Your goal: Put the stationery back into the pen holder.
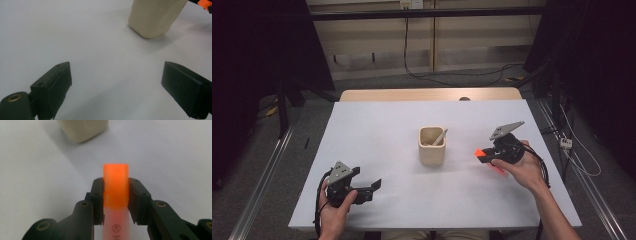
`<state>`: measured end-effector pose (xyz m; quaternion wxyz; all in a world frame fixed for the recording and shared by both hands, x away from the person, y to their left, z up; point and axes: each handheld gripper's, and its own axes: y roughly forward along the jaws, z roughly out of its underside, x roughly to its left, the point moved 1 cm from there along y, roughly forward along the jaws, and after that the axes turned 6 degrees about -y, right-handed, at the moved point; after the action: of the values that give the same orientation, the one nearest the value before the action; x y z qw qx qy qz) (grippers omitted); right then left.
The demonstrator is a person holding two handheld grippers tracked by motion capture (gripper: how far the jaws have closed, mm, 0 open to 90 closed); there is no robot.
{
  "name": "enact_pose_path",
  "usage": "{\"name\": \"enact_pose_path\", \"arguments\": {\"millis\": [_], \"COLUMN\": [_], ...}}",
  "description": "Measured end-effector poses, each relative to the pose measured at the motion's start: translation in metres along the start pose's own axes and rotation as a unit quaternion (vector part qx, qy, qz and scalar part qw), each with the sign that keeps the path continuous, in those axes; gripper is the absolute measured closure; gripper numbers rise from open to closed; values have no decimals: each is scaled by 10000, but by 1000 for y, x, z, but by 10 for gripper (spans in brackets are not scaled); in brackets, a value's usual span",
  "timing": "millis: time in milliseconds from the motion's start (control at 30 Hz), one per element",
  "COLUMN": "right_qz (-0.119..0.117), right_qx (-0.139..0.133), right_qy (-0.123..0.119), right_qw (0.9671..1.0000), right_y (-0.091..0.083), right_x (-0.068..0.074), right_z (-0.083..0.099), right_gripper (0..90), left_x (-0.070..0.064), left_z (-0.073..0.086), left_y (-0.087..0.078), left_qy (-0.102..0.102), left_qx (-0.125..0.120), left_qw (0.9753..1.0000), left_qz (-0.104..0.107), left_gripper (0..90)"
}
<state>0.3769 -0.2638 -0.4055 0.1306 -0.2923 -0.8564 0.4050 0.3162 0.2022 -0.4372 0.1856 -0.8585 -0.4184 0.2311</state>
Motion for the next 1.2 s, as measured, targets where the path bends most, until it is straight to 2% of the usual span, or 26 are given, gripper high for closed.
{"name": "enact_pose_path", "arguments": {"millis": [133, 267, 400, 533, 600, 733, 1000, 1100, 1200], "right_qz": [-5, 50, 170, 296, 287, 401, 484, 452, 422], "right_qx": [-403, -844, -1019, -1205, -1299, -1401, -1868, -2052, -2150], "right_qy": [192, 297, 327, 455, 489, 488, 456, 394, 352], "right_qw": [9990, 9960, 9941, 9912, 9899, 9881, 9801, 9769, 9751], "right_y": [-2, -8, -10, -8, -7, -6, -12, -13, -11], "right_x": [1, 8, 13, 16, 17, 19, 28, 31, 33], "right_z": [-5, -10, -18, -24, -27, -36, -58, -66, -72], "right_gripper": [678, 678, 677, 677, 677, 677, 677, 677, 677], "left_x": [1, 0, -4, -2, -1, -1, -2, -4, -6], "left_z": [0, 0, 1, 1, 1, 2, 2, 3, 3], "left_y": [-1, -2, 0, -1, -1, 1, 0, 0, 0], "left_qy": [-14, 17, 60, 35, 5, -47, -49, -12, -6], "left_qx": [-4, 1, 60, 18, 33, 61, 59, 71, 100], "left_qw": [10000, 10000, 10000, 10000, 10000, 10000, 10000, 9999, 9999], "left_qz": [-33, 5, 46, -51, -64, 16, 60, 120, 124], "left_gripper": [94, 94, 93, 73, 69, 68, 68, 68, 68]}}
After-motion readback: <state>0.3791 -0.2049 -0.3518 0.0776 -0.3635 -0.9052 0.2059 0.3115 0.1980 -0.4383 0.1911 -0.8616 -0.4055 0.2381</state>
